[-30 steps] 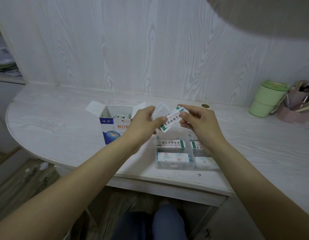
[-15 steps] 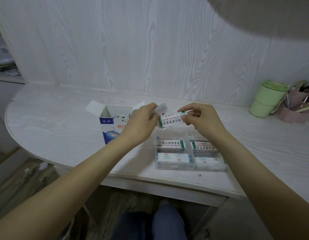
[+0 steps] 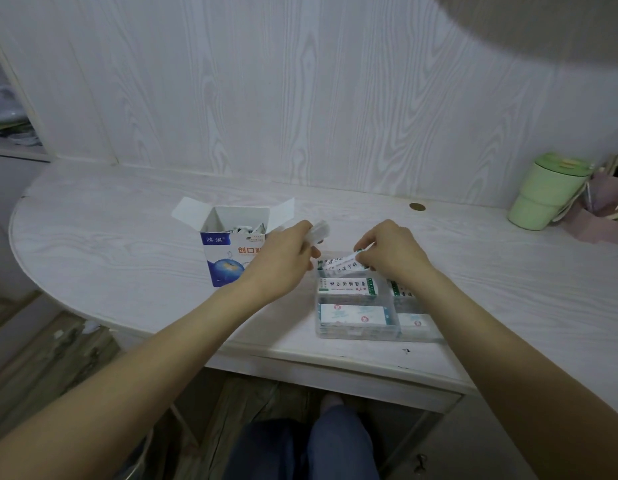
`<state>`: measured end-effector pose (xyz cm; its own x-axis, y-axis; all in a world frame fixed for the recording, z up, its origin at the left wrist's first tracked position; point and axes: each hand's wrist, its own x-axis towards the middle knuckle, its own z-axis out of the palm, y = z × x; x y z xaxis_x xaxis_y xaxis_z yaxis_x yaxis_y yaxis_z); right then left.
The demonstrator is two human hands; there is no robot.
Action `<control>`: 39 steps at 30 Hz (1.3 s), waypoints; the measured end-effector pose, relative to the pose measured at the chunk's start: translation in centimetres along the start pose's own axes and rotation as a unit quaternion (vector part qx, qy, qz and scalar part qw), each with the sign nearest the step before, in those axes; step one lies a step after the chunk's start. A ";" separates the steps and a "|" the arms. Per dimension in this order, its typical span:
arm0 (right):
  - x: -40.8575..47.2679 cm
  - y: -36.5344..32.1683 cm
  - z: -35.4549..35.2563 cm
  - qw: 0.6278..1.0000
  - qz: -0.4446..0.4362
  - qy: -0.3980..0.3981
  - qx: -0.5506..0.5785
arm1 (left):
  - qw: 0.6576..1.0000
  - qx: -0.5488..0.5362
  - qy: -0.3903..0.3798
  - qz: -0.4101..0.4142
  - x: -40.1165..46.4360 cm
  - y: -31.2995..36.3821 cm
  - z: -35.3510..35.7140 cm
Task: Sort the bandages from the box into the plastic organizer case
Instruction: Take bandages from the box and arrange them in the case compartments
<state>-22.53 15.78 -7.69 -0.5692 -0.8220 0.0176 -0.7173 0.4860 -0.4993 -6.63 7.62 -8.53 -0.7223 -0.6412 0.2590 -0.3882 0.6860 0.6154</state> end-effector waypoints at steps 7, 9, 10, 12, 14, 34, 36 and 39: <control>0.0 -0.9 0.1 0.995 0.006 0.002 -0.104 | 1.000 -0.026 -0.006 -0.004 0.1 0.0 0.2; 0.0 -1.1 -0.1 0.992 0.014 -0.014 -0.122 | 0.999 -0.032 -0.006 -0.006 0.1 0.1 0.2; 0.0 -1.2 -0.1 0.991 0.016 -0.021 -0.130 | 0.999 -0.035 -0.006 -0.007 0.1 0.1 0.2; 0.1 -1.3 -0.2 0.989 0.017 -0.038 -0.143 | 0.999 -0.038 -0.006 -0.009 0.1 0.2 0.1; 0.2 -1.4 -0.3 0.988 0.008 -0.057 -0.143 | 0.999 -0.036 -0.002 -0.007 0.0 0.3 0.0; 1.2 -1.6 0.4 0.962 -0.149 -0.103 -0.204 | 0.999 -0.043 -0.002 -0.014 0.0 0.3 -0.2; 1.2 -1.5 0.5 0.966 -0.159 -0.106 -0.175 | 0.999 -0.043 -0.004 -0.017 0.0 0.4 -0.2; 1.3 -1.3 0.4 0.972 -0.168 -0.115 -0.121 | 0.999 -0.049 -0.004 -0.018 -0.1 0.5 -0.2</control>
<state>-22.21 13.97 -7.38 -0.2018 -0.9774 -0.0631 -0.9363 0.2114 -0.2804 -6.68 7.94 -8.08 -0.7136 -0.6618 0.2299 -0.3558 0.6251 0.6947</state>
